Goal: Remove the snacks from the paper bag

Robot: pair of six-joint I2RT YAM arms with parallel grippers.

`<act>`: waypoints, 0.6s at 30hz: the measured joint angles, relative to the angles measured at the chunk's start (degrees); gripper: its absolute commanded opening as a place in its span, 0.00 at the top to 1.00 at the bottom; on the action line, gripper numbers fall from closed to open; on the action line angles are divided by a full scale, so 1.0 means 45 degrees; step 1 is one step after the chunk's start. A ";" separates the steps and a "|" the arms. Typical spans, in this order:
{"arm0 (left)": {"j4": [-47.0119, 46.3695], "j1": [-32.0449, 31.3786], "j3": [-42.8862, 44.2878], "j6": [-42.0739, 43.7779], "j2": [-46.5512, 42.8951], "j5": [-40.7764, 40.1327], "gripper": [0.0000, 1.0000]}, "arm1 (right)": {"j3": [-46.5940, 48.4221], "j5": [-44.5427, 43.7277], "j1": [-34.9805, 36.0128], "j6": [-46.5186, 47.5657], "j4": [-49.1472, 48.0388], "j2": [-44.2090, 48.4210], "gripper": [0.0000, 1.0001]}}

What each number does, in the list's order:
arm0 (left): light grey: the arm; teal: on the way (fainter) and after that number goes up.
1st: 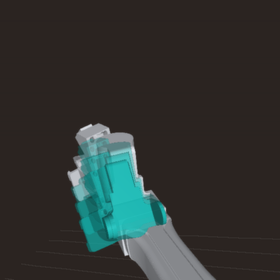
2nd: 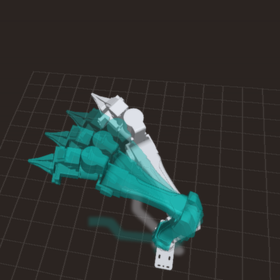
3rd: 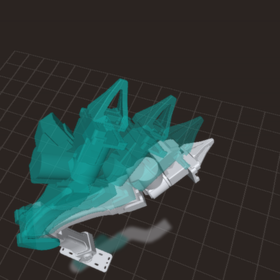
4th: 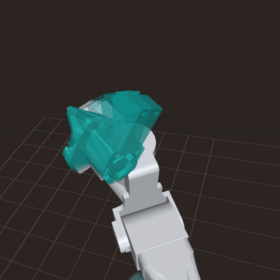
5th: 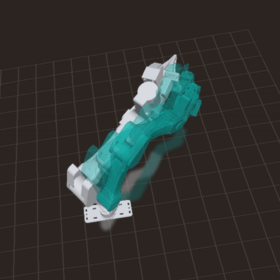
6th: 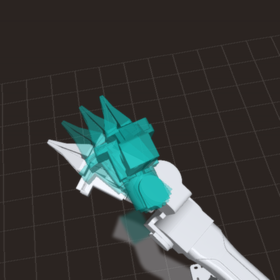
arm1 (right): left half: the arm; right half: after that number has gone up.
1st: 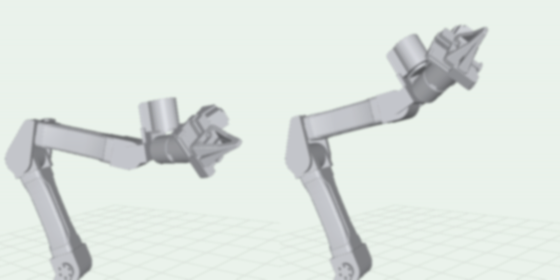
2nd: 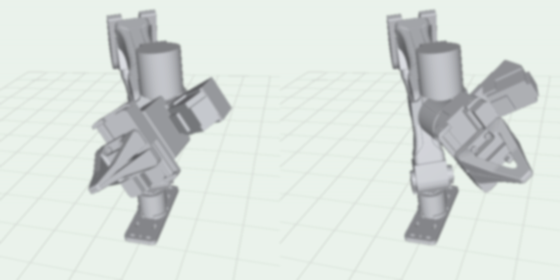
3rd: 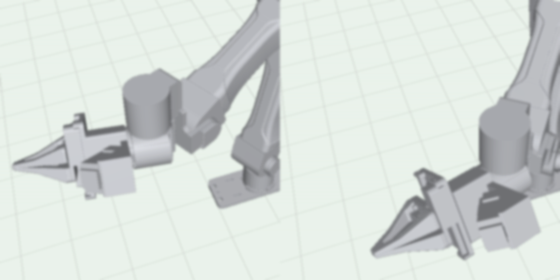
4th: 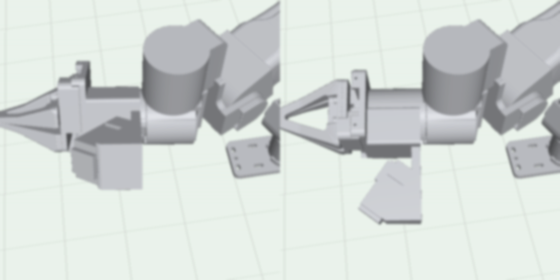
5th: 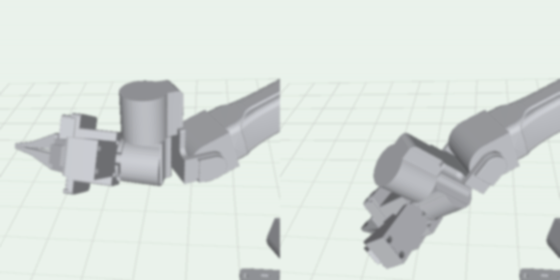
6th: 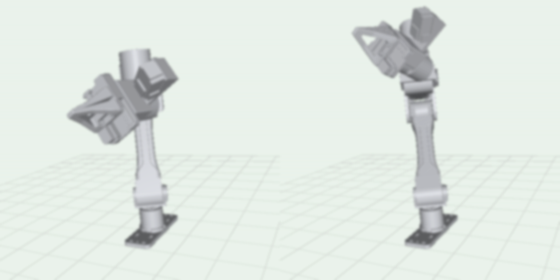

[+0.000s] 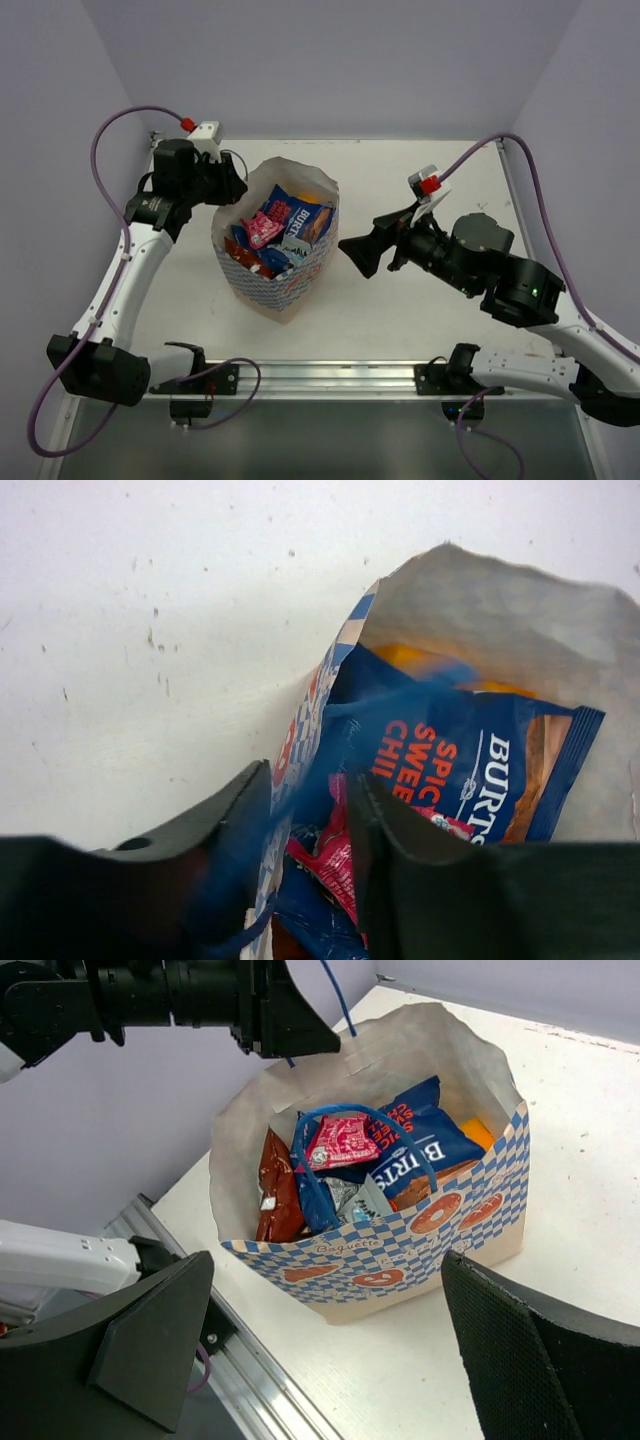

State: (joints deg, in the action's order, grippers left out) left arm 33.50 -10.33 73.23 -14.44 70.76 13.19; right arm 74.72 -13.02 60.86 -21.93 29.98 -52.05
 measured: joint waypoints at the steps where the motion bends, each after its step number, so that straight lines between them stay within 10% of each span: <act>1: -0.0131 0.0000 0.0039 0.0165 0.0015 -0.0010 0.50 | -0.0039 0.0005 0.0000 0.0024 0.0000 0.0087 0.01; 7: -0.0699 0.0000 -0.0510 0.0889 -0.0787 -0.0102 0.30 | -0.0117 0.0112 0.0000 0.0175 0.0000 0.0699 0.01; 18: -0.2069 0.0005 -0.3167 0.1511 -0.2803 -0.0214 0.46 | -0.0170 0.0510 0.0000 0.0826 0.0058 0.1171 0.01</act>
State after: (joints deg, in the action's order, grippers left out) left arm 24.18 -10.31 58.98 -7.64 58.15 12.23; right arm 73.95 -10.72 60.86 -18.22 30.24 -46.78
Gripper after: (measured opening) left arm 0.572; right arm 0.990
